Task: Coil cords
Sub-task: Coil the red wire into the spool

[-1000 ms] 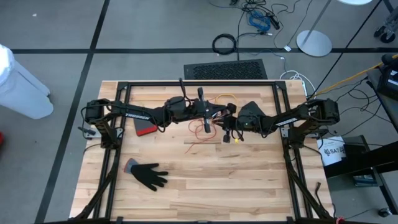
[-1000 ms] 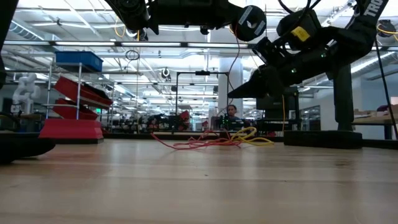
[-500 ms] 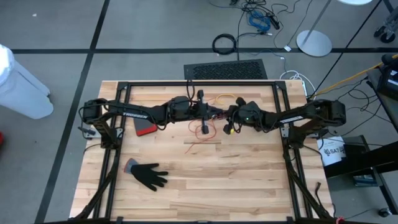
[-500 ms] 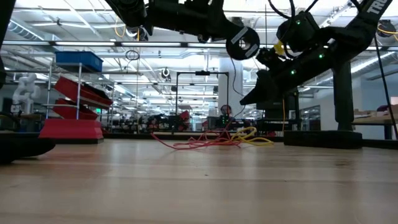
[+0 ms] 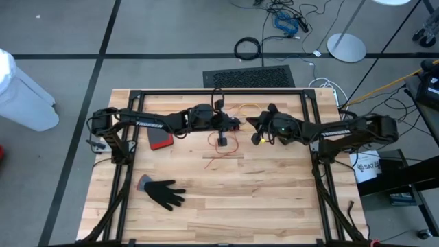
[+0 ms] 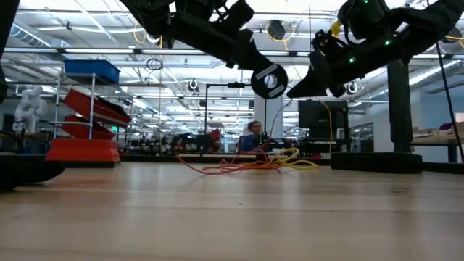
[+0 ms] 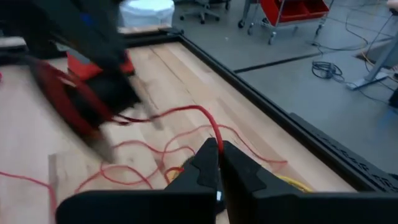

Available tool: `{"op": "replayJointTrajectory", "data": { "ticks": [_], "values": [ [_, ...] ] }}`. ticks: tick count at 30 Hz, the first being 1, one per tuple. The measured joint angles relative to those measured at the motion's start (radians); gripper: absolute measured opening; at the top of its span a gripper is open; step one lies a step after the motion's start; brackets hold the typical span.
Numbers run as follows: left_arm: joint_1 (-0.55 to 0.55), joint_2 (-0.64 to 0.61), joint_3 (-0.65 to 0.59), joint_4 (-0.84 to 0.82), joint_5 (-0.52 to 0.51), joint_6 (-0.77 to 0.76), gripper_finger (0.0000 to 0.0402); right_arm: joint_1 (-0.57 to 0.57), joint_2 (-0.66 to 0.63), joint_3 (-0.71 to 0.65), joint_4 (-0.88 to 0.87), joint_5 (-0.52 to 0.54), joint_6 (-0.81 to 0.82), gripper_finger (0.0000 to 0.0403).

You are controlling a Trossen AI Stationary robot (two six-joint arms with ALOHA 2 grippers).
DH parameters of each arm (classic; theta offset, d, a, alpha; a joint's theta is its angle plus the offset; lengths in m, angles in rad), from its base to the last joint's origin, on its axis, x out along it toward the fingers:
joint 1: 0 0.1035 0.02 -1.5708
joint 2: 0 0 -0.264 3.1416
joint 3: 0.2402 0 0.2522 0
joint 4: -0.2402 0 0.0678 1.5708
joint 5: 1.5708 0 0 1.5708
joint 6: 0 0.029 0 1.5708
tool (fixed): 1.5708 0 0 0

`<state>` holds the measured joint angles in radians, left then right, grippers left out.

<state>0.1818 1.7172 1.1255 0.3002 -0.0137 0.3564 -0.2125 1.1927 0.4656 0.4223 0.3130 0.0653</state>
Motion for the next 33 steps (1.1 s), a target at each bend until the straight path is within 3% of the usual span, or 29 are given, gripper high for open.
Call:
{"op": "replayJointTrajectory", "data": {
  "ticks": [9,25,33],
  "values": [
    [0.005,0.0,-0.019,0.003,-0.128,0.071,0.0,0.038,-0.017,0.0,-0.002,0.0,0.006,0.0],
    [0.04,0.001,-0.019,0.022,-0.16,0.079,0.0,0.081,-0.017,0.0,-0.035,0.0,0.027,0.0],
    [0.058,0.061,-0.02,0.012,-0.155,0.071,0.0,0.084,-0.019,0.0,0.083,-0.018,-0.002,0.0]
  ]
}}
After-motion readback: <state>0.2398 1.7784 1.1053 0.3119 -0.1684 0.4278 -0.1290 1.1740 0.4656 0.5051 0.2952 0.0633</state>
